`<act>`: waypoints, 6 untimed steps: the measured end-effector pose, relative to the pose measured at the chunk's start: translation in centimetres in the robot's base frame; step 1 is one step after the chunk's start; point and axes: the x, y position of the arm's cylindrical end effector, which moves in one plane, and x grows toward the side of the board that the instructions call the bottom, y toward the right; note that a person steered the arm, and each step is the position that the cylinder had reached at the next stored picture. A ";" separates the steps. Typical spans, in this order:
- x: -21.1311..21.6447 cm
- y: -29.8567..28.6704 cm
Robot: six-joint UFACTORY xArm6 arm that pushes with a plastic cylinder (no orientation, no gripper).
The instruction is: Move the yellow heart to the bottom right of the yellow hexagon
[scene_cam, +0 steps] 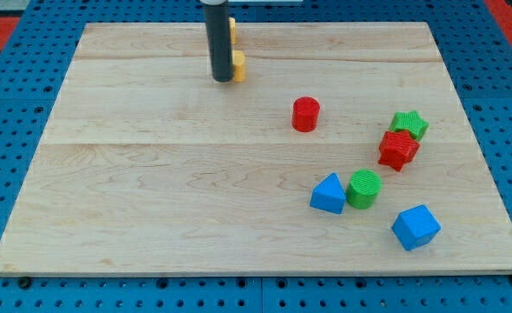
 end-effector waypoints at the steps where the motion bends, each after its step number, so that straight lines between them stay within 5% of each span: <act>1: -0.2 1.5; 6: -9.9 5.5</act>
